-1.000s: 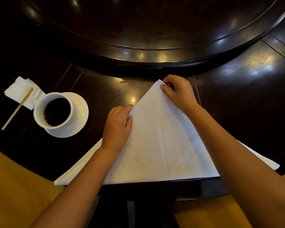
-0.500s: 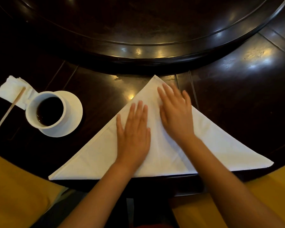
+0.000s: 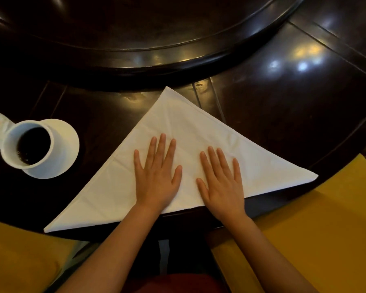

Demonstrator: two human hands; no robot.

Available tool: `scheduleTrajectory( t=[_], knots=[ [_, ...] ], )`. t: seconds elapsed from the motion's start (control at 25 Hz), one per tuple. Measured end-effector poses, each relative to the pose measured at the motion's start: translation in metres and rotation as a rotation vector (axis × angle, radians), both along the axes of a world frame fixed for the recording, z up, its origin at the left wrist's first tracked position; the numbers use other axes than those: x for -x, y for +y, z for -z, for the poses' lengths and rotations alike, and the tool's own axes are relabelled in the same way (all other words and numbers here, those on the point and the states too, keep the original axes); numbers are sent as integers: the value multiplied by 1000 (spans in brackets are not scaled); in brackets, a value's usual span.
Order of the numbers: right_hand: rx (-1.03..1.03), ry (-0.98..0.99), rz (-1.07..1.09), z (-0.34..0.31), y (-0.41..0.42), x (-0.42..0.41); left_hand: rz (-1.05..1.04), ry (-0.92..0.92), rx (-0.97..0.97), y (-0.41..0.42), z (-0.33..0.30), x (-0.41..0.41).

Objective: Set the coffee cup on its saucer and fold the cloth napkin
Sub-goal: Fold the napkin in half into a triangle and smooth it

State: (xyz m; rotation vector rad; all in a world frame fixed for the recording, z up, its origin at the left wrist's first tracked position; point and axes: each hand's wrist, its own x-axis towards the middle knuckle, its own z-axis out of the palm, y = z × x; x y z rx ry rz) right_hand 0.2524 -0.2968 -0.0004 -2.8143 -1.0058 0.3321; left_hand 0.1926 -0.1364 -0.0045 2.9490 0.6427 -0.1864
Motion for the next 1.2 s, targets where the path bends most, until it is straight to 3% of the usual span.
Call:
scheduleTrajectory(
  t=[0.4,0.64,0.76,0.88,1.04,1.2],
  knots=[
    [128,-47,313,-3,-127,-53,16,-17,32,1,-2,0],
    [143,-52,513,-11,-131,-67,30,-23,19,3,2,0],
    [38,-134,331,-25,-72,-40,-30,-60,52,-7,-4,-3],
    [-25,-77,122,-13,-14,-10,128,-64,46,-52,-9,-2],
    [32,-51,122,3,-4,-4,212,50,-36,-72,-1,8],
    [39,-45,110,-1,-2,-4,196,17,-8,-43,0,23]
  ],
)
